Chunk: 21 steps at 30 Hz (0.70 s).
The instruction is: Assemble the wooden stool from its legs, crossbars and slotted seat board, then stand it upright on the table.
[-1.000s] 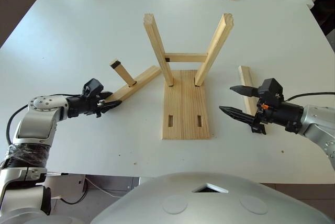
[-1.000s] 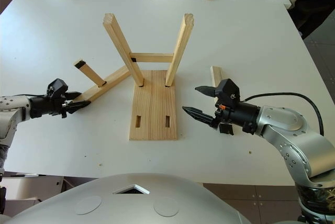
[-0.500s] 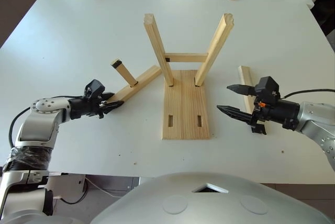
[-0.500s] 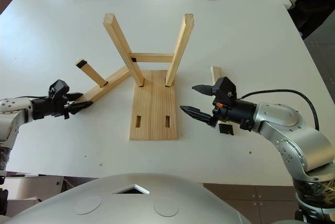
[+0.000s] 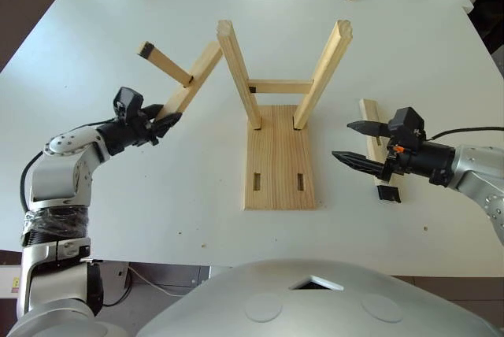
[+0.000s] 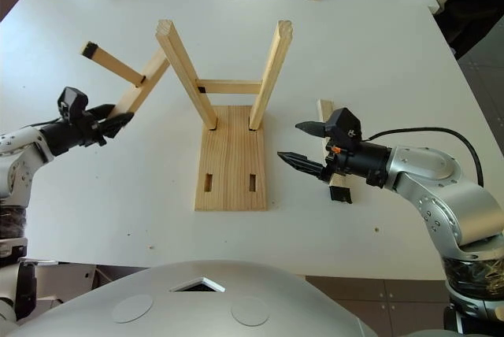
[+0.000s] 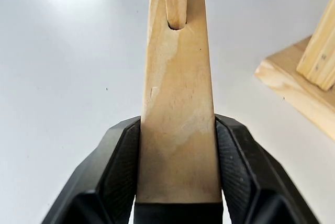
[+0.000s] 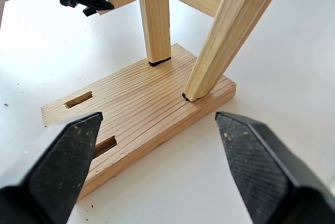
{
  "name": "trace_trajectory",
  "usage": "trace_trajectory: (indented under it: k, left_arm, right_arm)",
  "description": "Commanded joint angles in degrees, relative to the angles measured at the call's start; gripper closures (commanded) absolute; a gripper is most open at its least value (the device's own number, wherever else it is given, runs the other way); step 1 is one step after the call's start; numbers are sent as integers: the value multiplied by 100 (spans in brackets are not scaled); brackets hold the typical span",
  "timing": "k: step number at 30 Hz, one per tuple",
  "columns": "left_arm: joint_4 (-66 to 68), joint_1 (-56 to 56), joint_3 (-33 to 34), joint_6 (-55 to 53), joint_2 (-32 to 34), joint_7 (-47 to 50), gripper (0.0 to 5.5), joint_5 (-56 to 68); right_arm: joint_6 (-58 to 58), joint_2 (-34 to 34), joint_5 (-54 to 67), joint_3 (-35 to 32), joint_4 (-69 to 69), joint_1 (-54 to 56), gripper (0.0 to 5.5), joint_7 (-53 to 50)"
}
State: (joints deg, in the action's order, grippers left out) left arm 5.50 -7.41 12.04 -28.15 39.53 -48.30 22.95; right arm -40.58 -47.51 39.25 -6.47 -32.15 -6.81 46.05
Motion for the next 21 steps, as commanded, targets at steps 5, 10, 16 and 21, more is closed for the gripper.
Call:
trace_trajectory:
  k: [5,10,16,21]
  left_arm:
    - [-439,-964,1054,-541,-356,565,349,1249]
    - [-1016,-1274,1222,-966,-208,362,349,2008]
    - [-1665,-1636,1470,-1727,-67,169,349,3355]
    - [-2029,-2068,1590,-2214,-68,504,349,4510]
  right_arm:
    - [42,-69,-86,-117,147,214,151,99]
    - [-22,-82,13,-292,326,409,151,147]
    - [-219,-101,639,-765,368,698,151,361]
    - [-390,-31,1261,-1148,463,1045,151,373]
